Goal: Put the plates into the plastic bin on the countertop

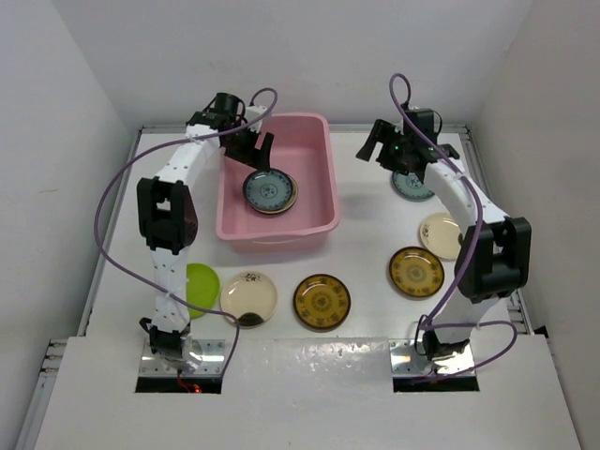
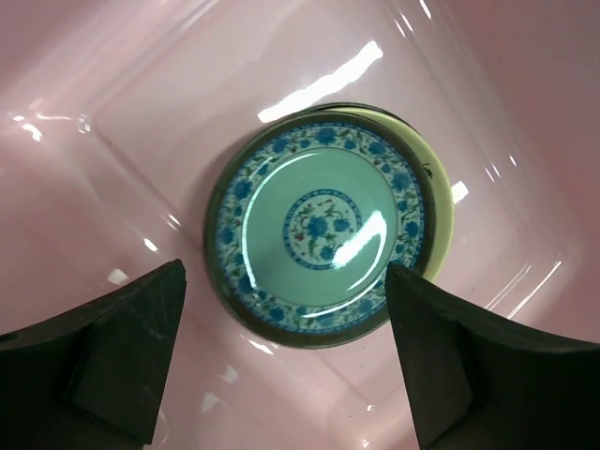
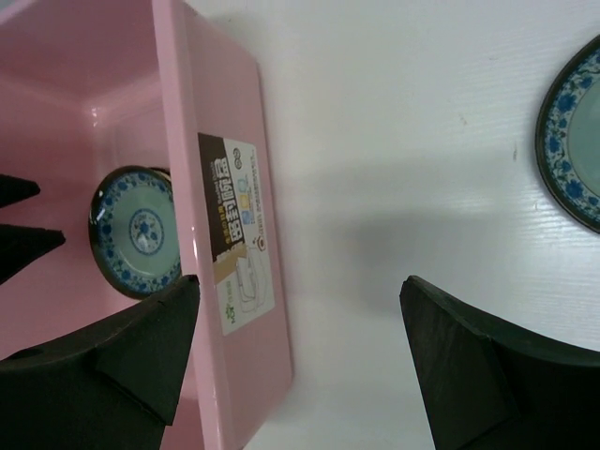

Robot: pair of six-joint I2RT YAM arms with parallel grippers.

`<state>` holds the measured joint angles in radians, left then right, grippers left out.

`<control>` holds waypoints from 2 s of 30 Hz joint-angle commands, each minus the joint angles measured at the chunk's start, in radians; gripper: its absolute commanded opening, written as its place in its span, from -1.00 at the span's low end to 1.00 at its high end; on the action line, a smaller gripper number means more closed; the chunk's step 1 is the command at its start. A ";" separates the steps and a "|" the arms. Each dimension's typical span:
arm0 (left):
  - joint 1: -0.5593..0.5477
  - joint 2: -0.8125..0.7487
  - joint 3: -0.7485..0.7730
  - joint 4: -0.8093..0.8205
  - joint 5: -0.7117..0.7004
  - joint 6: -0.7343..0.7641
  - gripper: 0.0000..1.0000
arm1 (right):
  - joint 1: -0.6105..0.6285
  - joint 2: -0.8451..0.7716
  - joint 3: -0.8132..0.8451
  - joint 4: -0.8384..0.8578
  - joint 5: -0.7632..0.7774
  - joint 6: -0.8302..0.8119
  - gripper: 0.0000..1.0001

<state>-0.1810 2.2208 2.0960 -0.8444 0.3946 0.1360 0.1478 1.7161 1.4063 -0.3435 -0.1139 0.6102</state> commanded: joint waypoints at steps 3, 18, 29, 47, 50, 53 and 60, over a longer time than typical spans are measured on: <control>-0.008 -0.075 0.070 0.008 -0.017 0.048 0.80 | -0.079 -0.026 -0.030 0.052 -0.027 0.097 0.72; 0.002 -0.068 0.061 0.008 -0.002 0.020 0.73 | -0.261 0.151 -0.129 0.074 0.224 0.376 0.33; 0.138 -0.239 0.019 0.027 -0.045 0.053 0.75 | -0.321 0.267 -0.063 0.037 0.352 0.431 0.33; 0.362 -0.326 -0.135 0.047 -0.011 0.030 0.75 | -0.402 0.516 -0.026 0.331 0.013 0.511 -0.56; 0.383 -0.337 -0.174 0.047 -0.011 0.039 0.75 | -0.402 0.505 -0.017 0.342 0.017 0.496 -1.00; 0.402 -0.346 -0.197 0.047 0.001 0.039 0.75 | -0.398 0.487 0.002 0.311 0.035 0.450 -1.00; 0.413 -0.346 -0.206 0.047 0.041 0.030 0.75 | -0.393 0.488 -0.012 0.305 0.023 0.474 -1.00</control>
<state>0.2241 1.9282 1.8854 -0.8150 0.3962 0.1715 -0.2527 2.2024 1.4021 -0.0086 -0.1047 1.0775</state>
